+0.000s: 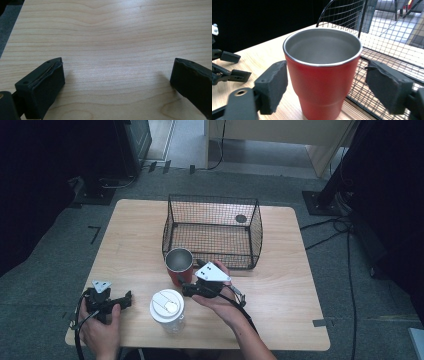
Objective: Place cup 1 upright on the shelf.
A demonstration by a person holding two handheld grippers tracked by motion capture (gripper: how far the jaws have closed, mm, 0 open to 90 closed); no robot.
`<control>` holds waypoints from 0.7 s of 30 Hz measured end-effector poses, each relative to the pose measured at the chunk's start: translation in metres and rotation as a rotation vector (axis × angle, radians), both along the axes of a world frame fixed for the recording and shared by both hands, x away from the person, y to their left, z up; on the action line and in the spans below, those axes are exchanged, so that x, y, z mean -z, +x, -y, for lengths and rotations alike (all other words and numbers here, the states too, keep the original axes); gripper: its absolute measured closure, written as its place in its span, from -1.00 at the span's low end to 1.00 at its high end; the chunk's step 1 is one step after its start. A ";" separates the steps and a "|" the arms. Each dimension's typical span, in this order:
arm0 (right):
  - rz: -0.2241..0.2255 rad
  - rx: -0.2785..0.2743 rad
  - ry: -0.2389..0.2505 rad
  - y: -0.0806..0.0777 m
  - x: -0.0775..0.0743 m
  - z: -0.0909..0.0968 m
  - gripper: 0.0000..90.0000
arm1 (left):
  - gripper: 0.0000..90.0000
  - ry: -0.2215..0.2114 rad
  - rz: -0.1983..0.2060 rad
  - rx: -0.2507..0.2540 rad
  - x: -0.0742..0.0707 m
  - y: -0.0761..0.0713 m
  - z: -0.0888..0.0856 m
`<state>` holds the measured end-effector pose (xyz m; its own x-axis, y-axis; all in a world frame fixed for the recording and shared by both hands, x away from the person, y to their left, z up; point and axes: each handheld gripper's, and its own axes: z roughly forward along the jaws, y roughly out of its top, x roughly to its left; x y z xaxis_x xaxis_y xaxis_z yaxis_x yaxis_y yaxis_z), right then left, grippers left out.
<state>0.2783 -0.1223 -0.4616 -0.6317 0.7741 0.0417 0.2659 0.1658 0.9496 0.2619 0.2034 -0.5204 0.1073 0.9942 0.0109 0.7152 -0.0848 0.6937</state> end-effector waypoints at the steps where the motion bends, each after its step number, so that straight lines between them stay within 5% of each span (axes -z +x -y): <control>1: 0.001 -0.001 -0.001 0.001 0.001 -0.002 -0.64 | -1.00 0.000 0.000 0.000 0.000 0.000 0.000; 16: 0.065 0.004 -0.012 0.016 0.008 -0.018 -0.82 | -1.00 -0.002 0.003 -0.002 0.000 0.000 0.000; 21: 0.055 -0.002 -0.005 0.021 0.009 -0.021 -0.84 | -1.00 -0.001 0.001 -0.001 0.000 0.000 0.000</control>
<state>0.2989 -0.1018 -0.4705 -0.6349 0.7726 0.0032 0.2129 0.1710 0.9620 0.2620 0.2033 -0.5205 0.1063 0.9943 0.0101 0.7143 -0.0834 0.6948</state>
